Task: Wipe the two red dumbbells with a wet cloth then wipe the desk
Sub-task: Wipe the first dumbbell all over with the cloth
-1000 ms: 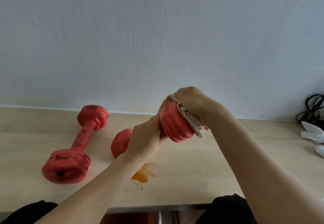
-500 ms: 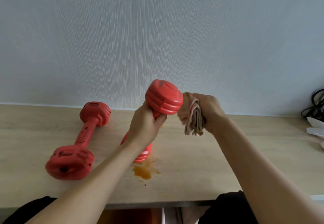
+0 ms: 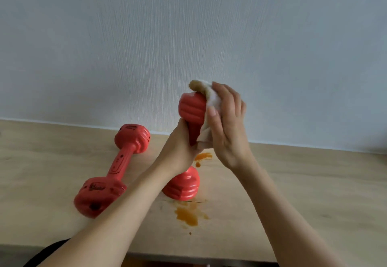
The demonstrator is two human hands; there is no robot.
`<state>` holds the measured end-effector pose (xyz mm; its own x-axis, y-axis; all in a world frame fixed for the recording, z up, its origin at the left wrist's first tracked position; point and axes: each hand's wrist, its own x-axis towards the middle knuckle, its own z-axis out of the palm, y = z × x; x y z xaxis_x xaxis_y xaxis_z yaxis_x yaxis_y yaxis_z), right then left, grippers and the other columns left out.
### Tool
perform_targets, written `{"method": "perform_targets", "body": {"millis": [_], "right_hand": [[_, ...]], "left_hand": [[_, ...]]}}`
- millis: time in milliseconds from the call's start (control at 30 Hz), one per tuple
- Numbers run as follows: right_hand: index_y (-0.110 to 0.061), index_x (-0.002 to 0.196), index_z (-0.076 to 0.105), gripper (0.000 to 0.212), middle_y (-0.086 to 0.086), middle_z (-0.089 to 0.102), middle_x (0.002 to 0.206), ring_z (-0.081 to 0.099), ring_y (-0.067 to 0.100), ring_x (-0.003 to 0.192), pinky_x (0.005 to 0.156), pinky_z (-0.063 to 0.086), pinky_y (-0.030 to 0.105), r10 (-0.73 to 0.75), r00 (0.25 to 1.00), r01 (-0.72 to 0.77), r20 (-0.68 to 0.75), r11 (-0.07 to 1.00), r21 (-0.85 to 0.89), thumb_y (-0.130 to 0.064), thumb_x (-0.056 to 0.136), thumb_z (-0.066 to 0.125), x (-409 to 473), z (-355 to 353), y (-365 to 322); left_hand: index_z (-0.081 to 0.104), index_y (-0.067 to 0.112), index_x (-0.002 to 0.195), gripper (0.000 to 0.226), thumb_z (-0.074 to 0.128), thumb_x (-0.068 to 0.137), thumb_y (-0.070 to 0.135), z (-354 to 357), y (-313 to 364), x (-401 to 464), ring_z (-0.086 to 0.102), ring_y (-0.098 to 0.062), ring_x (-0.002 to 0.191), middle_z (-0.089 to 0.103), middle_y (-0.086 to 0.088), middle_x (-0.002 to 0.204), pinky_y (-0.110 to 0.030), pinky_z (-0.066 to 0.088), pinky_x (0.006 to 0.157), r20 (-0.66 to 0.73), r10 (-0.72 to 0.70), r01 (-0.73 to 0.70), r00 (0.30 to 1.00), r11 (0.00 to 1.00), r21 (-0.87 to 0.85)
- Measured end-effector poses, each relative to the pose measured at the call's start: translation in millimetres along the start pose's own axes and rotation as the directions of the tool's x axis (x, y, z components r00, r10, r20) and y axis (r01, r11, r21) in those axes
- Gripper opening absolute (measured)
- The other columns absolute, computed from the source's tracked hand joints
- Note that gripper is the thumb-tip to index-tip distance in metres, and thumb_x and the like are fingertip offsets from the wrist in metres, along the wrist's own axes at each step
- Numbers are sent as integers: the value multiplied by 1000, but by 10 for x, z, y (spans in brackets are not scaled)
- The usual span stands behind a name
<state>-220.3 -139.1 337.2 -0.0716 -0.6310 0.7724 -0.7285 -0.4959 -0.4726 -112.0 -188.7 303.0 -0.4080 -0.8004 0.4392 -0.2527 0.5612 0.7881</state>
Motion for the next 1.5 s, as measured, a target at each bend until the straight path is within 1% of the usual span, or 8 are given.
{"method": "perform_targets", "body": {"millis": [233,333,600,767,900,1033,1233,1500], "right_hand": [[-20,146,-3,98,0,5,151,6,10,143,108,17,8,30,896,-92,442,989,118,-26,72,60,10,-295,203],[-22,146,3,96,-2,13,149,21,11,141,108,25,12,41,942,-55,332,998,34,-43,77,66,-1,-263,293],[0,141,22,76,21,30,141,30,34,129,107,31,39,79,989,-114,-125,946,-304,-38,84,56,-83,293,-12],[-3,139,22,79,19,31,138,33,29,129,109,31,40,-43,999,41,-10,990,-137,-41,81,60,-32,174,211],[7,141,18,88,23,28,143,30,25,136,110,32,43,-41,989,23,143,992,126,-46,83,60,-45,11,538],[0,144,12,93,19,25,146,33,24,136,107,36,47,35,982,-67,186,983,169,-53,83,57,-104,-35,587],[1,141,24,80,21,32,138,33,34,127,106,30,35,36,999,-43,-31,958,-282,-47,82,48,-9,275,50],[-2,143,17,89,12,28,148,38,37,128,97,37,62,-47,976,-14,211,961,276,-40,80,67,-59,-22,608]], "left_hand": [[39,7,108,38,63,79,3,-62,-3,-8,48,-4,65,52,0,77,-22,41,59,90,-20,25,996,998,-64],[40,8,114,44,68,79,6,-43,-18,-32,58,-16,81,59,-9,92,-31,46,70,92,-16,25,996,995,-95],[39,-1,127,44,55,86,-3,100,-92,-19,39,17,76,38,20,99,5,33,74,44,-13,14,999,1000,-24],[45,0,104,26,57,82,-6,107,-86,-17,57,1,70,54,-6,88,-17,46,56,6,-36,36,999,996,-77],[43,7,115,47,60,71,14,73,-73,-45,62,-21,90,59,-12,103,-43,52,74,65,-37,45,997,991,-125],[40,9,120,56,63,70,18,35,-52,-39,61,-19,96,59,-12,107,-35,53,76,133,-39,65,990,979,-192],[49,3,102,28,58,79,-10,39,-48,-6,52,14,66,52,11,76,-6,39,58,90,-38,54,995,982,-181],[43,10,116,56,59,63,3,-17,-94,-16,59,-30,94,57,-22,103,-44,50,76,272,-82,168,959,936,-308]]}}
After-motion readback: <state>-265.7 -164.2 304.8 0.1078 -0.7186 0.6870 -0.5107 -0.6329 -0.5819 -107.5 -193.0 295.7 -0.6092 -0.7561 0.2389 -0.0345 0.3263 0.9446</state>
